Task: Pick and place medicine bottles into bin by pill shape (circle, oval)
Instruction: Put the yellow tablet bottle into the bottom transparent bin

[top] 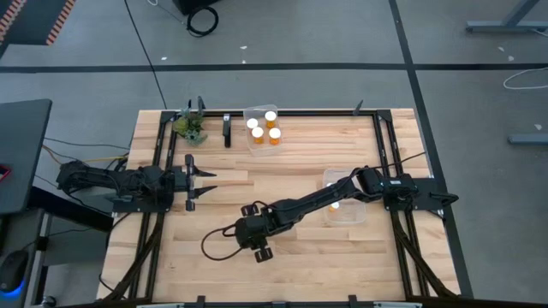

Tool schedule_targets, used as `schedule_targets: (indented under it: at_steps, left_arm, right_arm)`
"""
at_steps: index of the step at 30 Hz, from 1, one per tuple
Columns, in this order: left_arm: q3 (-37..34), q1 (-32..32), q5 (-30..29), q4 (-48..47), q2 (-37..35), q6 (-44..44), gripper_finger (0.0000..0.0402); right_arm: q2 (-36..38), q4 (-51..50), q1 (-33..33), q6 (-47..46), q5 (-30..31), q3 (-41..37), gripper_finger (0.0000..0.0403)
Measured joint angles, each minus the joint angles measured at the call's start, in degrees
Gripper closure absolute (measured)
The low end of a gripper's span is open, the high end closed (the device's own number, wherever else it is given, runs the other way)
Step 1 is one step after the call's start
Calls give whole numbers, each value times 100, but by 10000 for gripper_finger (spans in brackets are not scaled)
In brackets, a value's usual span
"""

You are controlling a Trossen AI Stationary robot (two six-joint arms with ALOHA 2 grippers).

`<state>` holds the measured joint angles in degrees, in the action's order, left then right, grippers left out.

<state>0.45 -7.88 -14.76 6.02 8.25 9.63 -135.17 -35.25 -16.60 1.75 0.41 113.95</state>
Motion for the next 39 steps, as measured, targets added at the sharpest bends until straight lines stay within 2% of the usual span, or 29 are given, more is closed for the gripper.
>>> schedule_targets:
  at_steps: [4, 10, 19, 31, 39]
  left_arm:
    - [1, -2, 1, -2, 0, 1, 225]
    - [1, -1, 0, -2, 0, 0, 221]
    - [0, -2, 0, -2, 0, 0, 223]
    - [0, -1, 6, -3, 0, 0, 224]
    - [1, -1, 0, 0, -2, 0, 222]
  right_arm:
    - [0, -2, 2, -31, 16, 0, 270]
    - [29, -155, 2, -79, 137, -2, 261]
    - [200, -633, -9, -302, 592, -7, 265]
    - [426, -1773, -106, -807, 1158, -4, 264]
    - [528, -2381, -195, -1058, 1258, -7, 264]
